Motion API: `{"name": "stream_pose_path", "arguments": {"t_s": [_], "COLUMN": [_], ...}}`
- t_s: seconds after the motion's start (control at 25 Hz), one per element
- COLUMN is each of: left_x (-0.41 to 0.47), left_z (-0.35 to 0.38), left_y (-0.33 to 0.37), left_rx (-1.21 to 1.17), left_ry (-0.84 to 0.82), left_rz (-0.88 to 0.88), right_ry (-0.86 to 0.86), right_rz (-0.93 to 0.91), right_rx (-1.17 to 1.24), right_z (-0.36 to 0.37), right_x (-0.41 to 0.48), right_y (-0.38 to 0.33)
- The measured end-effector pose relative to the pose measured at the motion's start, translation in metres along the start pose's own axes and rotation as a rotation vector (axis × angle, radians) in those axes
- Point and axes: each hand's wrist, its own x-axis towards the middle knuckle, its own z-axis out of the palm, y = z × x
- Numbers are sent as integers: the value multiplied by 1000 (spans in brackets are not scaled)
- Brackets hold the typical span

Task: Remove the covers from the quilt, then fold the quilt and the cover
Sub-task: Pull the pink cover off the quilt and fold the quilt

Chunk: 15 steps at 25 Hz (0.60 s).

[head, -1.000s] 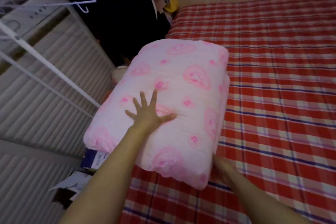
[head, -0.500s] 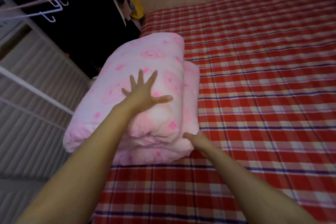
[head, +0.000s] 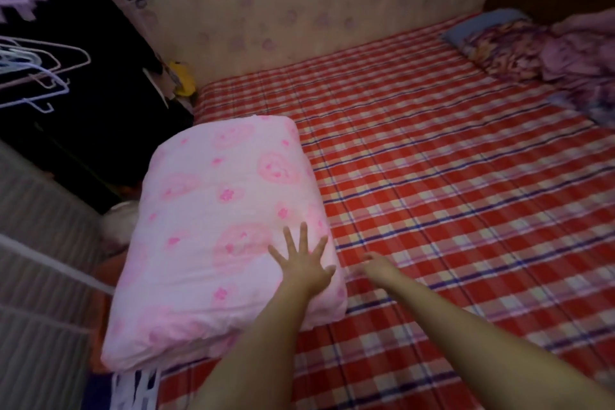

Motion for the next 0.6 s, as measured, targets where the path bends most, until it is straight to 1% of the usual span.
{"name": "stream_pose_path", "arguments": {"t_s": [0.12, 0.2, 0.24, 0.32, 0.36, 0.44, 0.48, 0.52, 0.6], "left_x": [-8, -8, -8, -8, -12, -31, -41, -50, -58], "left_z": [-30, -54, -63, -77, -82, -91, -95, -97, -96], "left_y": [14, 35, 45, 91, 120, 189, 222, 262, 343], "left_rx": [38, -10, -87, -302, -401, -552, -608, -650, -728], "left_ry": [-55, -15, 18, 112, 165, 294, 345, 368, 355], "left_rz": [-64, -105, -97, 17, 64, 121, 137, 156, 195], "right_ry": [174, 256, 302, 438, 507, 622, 652, 681, 787], "right_rz": [-141, -263, -333, -451, -476, -453, -414, -375, -334], "right_rx": [-78, -104, -112, -116, -133, -209, -230, -231, -203], "right_z": [-67, -122, -148, -214, -245, -307, -334, -367, -436], "right_x": [-26, -45, -55, -73, -81, -97, -103, -108, -119], "right_y": [-5, 0, 4, 31, 51, 93, 113, 138, 193]}}
